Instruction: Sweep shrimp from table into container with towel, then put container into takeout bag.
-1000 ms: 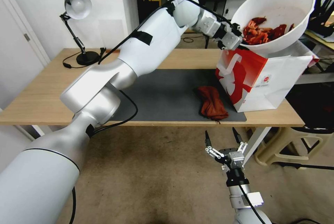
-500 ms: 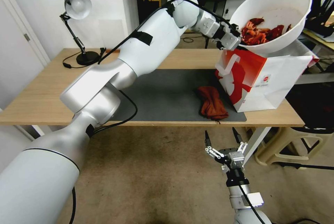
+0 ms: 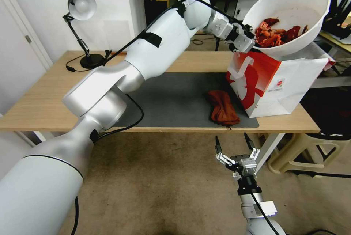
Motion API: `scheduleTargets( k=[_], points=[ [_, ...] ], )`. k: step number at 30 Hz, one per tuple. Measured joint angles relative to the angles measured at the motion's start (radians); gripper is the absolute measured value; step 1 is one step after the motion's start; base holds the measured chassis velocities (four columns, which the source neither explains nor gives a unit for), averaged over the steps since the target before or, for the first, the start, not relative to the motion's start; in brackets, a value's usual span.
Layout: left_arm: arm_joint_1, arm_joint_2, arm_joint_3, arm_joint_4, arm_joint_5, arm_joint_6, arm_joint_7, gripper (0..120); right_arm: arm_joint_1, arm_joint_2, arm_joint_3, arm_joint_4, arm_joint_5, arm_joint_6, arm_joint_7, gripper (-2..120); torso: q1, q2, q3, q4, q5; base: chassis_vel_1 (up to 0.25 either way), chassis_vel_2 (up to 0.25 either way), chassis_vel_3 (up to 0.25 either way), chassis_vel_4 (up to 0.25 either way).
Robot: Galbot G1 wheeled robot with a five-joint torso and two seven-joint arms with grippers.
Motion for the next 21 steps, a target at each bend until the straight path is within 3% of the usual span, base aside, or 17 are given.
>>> scheduleTargets(
  k=[9,10,14,15,17,21],
  points=[
    [-0.002,0.000,0.001,0.000,0.007,0.011,-0.069,41,0.008,0.003,-0.006,-0.006,0.001,-0.003,0.000,100,0.000,0.000,0.000,0.0000,0.0000,0.000,0.000,0.000,0.000],
    [-0.004,0.000,0.001,0.000,0.007,0.012,-0.083,49,0.009,0.004,-0.007,-0.006,0.001,-0.004,0.000,100,0.000,0.000,0.000,0.0000,0.0000,0.000,0.000,0.000,0.000],
    [-0.005,0.000,-0.001,0.000,0.012,0.012,-0.113,58,0.008,0.004,-0.007,-0.006,0.001,-0.004,0.000,100,0.000,0.000,0.000,-0.0001,0.0000,0.000,0.000,0.000,0.000],
    [-0.006,0.000,-0.003,0.001,0.012,0.012,-0.138,69,0.009,0.004,-0.008,-0.006,0.002,-0.004,0.000,100,0.000,0.000,0.000,-0.0001,0.0000,0.000,0.000,0.000,0.000],
    [-0.006,0.000,-0.003,0.001,0.012,0.012,-0.138,69,0.009,0.004,-0.008,-0.006,0.002,-0.004,0.000,100,0.000,0.000,0.000,-0.0001,0.0000,0.000,0.000,0.000,0.000],
    [-0.008,0.000,-0.007,0.007,-0.023,0.028,-0.207,87,0.020,0.003,-0.010,-0.012,0.009,-0.008,0.000,100,0.000,0.000,0.000,0.0000,0.0000,0.000,0.000,0.000,0.000]
  ],
)
